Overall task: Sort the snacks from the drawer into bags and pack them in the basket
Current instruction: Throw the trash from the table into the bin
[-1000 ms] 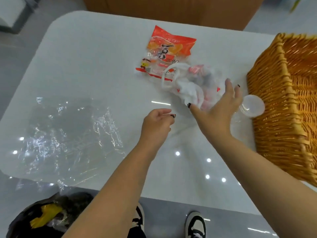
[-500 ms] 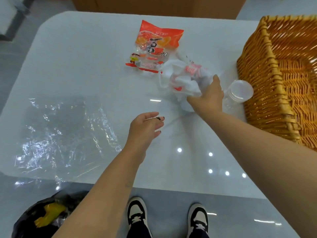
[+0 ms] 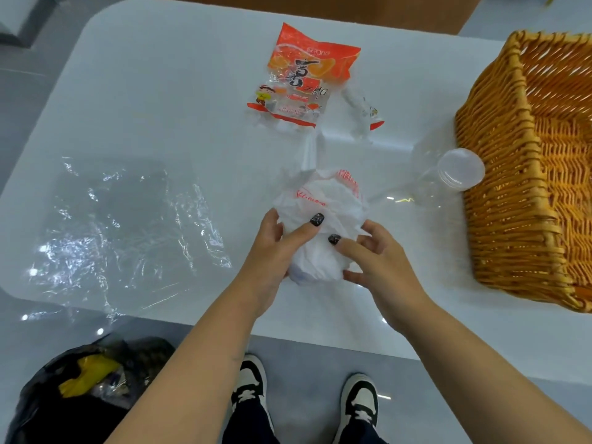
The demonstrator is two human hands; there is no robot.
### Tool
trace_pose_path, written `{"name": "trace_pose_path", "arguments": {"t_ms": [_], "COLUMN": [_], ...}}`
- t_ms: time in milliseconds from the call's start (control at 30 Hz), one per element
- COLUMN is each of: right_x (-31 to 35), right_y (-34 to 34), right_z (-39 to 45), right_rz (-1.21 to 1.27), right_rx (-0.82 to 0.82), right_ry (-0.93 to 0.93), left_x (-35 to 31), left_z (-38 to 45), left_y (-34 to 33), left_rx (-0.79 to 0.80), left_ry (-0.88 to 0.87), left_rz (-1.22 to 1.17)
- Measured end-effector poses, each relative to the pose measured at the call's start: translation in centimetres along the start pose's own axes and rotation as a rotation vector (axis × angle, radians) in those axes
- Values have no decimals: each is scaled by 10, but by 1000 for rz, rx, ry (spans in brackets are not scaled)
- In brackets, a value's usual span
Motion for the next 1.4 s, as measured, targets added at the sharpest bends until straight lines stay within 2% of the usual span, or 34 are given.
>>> {"name": "trace_pose_path", "arguments": {"t_ms": [200,300,367,433,500,833,1167,1400], "right_x": [-30,-42,-45,-43,-42,-44,-38,-35], "right_y": [-2,1,8,16,23,43,45,47], "right_z": [10,20,28,38,49,96,110,102], "right_rz": [-88,-104,-10,116,166,229,175,151], "right_rx": [-38,-85,-144,-186,-205,-333,-263,-260], "right_ry": [72,175,226,247,288,478,484,458], "left_x": [35,44,39,31,31,22,19,28], "left_z": [10,21,31,42,55,105,110,94], "left_y": [14,19,19,14,7,-36,-43,-44], "left_rx": [-125,-207,-237,-230,-212,-224,-156,-184], "left_ry": [-74,-204,-336,-431,-455,-649,-656,-697], "left_rz": [81,157,278,348,362,529,480,509]}}
Point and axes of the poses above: each hand's wrist, its own z-axis towards the middle knuckle, its own y-axis out of the back of the hand, x = y × z, the point moved 7 cm from there along z, towards the middle knuckle, and after that the axes turned 7 degrees about -x, right-handed, at the moved point
